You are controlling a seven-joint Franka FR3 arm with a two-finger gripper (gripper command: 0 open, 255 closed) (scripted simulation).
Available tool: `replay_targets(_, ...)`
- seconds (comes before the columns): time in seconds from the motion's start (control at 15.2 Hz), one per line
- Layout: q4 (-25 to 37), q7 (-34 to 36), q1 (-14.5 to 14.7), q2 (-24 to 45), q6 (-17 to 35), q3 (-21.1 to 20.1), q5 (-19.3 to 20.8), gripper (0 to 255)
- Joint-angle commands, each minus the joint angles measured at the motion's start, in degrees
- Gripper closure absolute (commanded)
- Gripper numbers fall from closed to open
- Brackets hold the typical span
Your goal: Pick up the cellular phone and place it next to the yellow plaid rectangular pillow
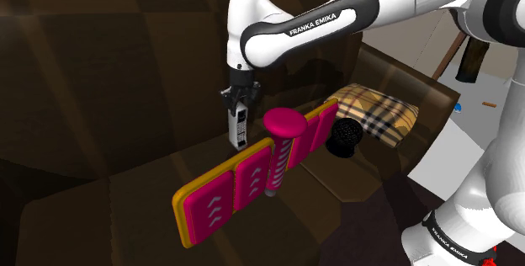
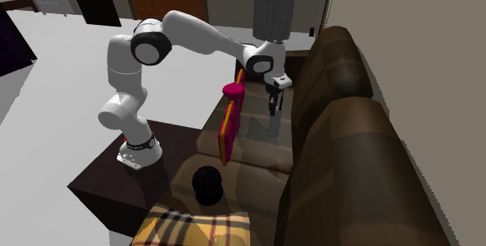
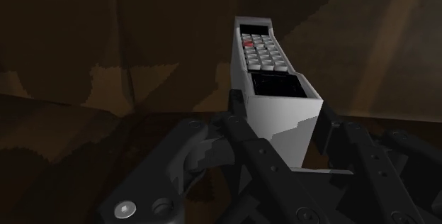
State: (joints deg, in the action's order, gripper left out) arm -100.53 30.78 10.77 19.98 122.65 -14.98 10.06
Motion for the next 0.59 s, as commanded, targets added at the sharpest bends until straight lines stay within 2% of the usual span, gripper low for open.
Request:
replay_targets(0.0, 0.95, -0.29, -0.07, -0.47, -1.37, -0.08, -0.25, 255)
replay_targets(0.53, 4.55, -1.11, -0.17, -2.37, -6.77, -0.40, -1.14, 255)
